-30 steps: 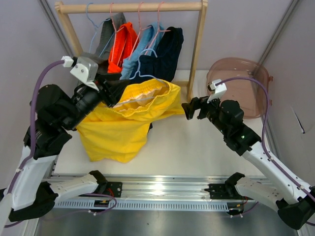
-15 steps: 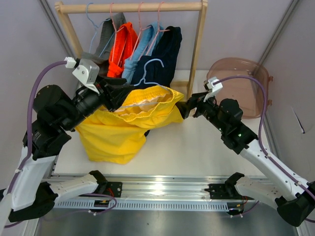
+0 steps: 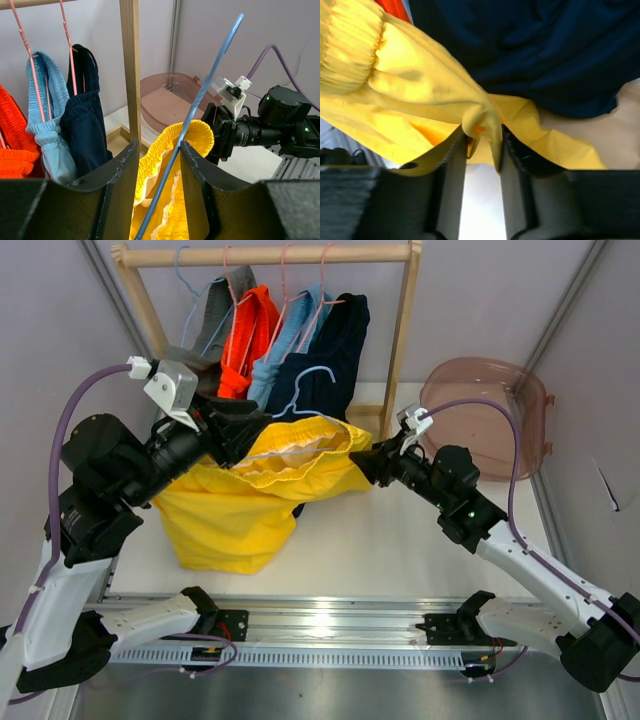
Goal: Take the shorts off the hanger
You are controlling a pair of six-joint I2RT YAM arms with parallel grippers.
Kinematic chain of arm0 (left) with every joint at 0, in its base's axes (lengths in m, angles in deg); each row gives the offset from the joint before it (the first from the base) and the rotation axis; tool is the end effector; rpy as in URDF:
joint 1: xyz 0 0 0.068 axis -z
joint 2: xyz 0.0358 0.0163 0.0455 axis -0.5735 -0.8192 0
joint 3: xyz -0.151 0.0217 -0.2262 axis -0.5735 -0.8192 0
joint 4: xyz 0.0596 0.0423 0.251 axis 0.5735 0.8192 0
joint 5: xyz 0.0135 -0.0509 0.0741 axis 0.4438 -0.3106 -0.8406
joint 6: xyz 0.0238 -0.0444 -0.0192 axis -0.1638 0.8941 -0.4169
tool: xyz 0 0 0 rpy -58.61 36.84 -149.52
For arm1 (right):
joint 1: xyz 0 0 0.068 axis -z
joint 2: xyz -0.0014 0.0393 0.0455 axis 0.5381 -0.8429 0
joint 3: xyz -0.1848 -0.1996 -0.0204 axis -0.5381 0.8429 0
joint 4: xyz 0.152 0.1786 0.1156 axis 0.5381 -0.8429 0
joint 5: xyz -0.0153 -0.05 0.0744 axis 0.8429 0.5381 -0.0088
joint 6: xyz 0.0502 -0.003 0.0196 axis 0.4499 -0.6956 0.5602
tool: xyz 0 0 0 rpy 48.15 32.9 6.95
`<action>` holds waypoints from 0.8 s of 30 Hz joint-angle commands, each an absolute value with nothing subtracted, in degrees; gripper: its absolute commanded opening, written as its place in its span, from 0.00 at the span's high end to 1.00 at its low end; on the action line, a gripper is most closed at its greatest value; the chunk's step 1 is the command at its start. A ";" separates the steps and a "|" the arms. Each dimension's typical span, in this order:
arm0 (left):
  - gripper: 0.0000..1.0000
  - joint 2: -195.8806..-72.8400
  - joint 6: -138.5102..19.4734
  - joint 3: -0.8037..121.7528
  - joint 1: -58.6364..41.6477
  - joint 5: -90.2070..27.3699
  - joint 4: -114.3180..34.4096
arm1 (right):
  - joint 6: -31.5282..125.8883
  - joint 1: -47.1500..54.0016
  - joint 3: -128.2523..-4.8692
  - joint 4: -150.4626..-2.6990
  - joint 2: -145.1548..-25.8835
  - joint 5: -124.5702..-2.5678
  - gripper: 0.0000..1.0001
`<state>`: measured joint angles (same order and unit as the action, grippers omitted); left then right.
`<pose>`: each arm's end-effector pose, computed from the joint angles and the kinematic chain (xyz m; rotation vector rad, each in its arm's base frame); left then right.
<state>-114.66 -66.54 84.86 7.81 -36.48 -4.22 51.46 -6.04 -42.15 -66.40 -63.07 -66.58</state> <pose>0.0910 -0.0871 0.5510 0.5307 1.3868 -0.7142 0.1853 0.1562 0.3709 -0.5259 1.5034 0.8260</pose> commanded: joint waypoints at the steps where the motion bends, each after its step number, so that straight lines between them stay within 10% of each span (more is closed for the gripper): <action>1: 1.00 -113.54 -65.65 87.45 8.07 -36.95 -8.58 | 52.23 -6.73 -41.20 -62.54 -63.41 -67.71 0.67; 7: 1.00 -113.36 -66.44 87.36 7.99 -39.41 -9.02 | 51.79 -7.17 -39.27 -65.25 -61.05 -64.38 1.00; 24: 1.00 -110.81 -67.14 86.04 8.07 -41.17 -6.04 | 52.94 6.27 -44.89 -72.56 -57.78 -53.29 1.00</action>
